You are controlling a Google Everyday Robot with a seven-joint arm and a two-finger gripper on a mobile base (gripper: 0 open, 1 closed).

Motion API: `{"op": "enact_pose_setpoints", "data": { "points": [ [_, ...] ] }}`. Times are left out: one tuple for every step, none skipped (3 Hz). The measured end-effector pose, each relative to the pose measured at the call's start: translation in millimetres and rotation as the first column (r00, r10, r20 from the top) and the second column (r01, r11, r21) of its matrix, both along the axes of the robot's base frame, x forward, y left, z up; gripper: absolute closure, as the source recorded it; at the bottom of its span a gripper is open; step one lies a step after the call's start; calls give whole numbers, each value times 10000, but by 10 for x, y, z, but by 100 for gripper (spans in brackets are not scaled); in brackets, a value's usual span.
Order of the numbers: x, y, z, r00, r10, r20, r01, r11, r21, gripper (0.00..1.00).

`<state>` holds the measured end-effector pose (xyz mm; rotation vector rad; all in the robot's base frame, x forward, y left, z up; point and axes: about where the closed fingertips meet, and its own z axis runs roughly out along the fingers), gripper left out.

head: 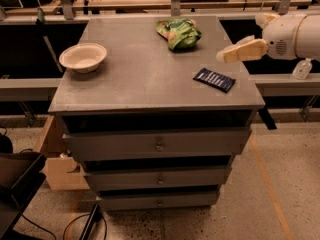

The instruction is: Move rxbar blueberry near paper bowl

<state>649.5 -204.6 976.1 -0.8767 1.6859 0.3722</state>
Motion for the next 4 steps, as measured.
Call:
{"op": "enact_pose_setpoints", "data": {
  "points": [
    [159, -47, -347, 9985, 469, -289, -470, 9989, -52, 0],
    [255, -56, -603, 9921, 1139, -533, -1145, 9934, -71, 0],
    [300, -28, -887, 9826, 1638, -872, -1654, 9862, -114, 0],
    [275, -33, -1153, 9770, 1744, -1230, -1769, 9842, -98, 0]
  ]
}}
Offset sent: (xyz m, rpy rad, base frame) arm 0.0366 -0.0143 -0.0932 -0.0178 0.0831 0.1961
